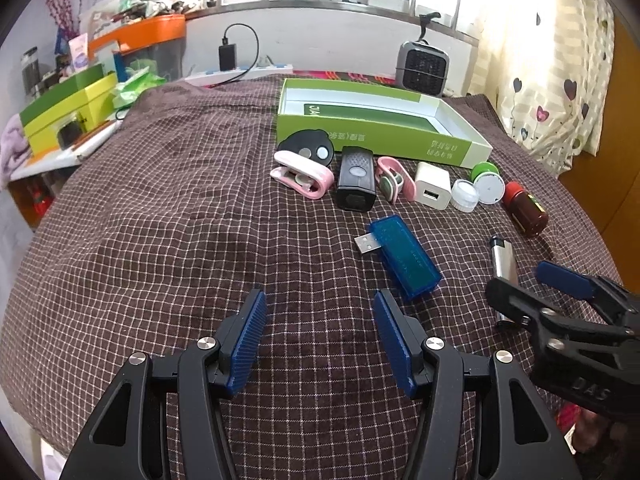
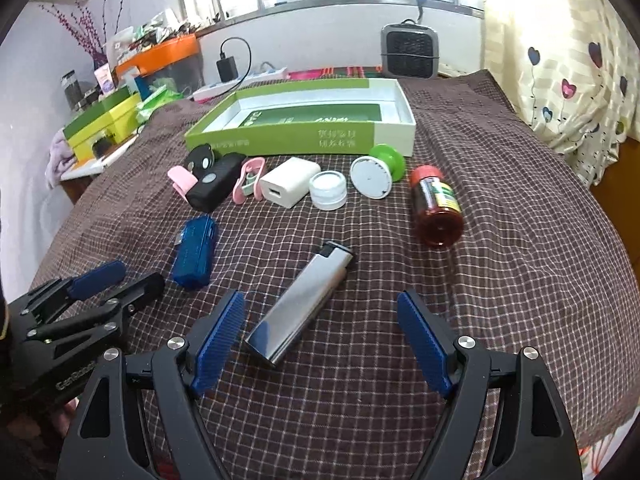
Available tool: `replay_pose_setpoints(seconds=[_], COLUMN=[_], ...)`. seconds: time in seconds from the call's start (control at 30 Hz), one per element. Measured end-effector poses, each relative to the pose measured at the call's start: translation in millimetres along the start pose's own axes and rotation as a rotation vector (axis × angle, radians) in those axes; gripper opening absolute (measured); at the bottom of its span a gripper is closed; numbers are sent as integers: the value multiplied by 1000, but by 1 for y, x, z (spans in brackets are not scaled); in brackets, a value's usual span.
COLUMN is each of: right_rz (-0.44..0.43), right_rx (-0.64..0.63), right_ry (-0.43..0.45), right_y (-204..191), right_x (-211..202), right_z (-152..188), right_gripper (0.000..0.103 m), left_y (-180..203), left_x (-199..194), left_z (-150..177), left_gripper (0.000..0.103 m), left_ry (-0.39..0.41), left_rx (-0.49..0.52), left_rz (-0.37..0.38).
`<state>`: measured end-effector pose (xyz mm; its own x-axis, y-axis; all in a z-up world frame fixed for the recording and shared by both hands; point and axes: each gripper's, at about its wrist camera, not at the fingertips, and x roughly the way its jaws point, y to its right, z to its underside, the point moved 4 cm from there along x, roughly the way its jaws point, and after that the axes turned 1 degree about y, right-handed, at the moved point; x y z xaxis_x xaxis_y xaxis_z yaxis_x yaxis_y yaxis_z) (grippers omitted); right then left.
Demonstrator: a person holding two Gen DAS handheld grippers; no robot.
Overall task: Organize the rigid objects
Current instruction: 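Move the right tool to the silver lighter and close on it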
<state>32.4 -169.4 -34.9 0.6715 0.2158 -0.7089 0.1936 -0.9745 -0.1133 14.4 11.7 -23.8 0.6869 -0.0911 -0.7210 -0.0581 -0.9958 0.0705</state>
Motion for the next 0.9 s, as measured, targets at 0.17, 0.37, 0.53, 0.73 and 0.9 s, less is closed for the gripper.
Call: replay_pose_setpoints(seconds=[0.17,0.37,0.53,0.73,0.9], right_rz=[24,63,79,83,83], right_rx=[-17,-40,-55,-53,-59], right_ry=[-5,4,14,26,34], right_y=[-3,0,5,13,17], right_x=[5,3,0,-3,-3], right_z=[0,1,3,4,4], right_gripper=[71,59,46,29,24], left_y=[-1,-2,-2,5,13], left_x=[0,1,0,-4,-4], left_z=[0,0,-1,-6,-8], left_gripper=[55,55,55,55,55], left_ry=[-3,-8,-13,-2,-10], left_rx=[-3,-15,-24,-15,-12], left_rz=[9,20,25,53,73])
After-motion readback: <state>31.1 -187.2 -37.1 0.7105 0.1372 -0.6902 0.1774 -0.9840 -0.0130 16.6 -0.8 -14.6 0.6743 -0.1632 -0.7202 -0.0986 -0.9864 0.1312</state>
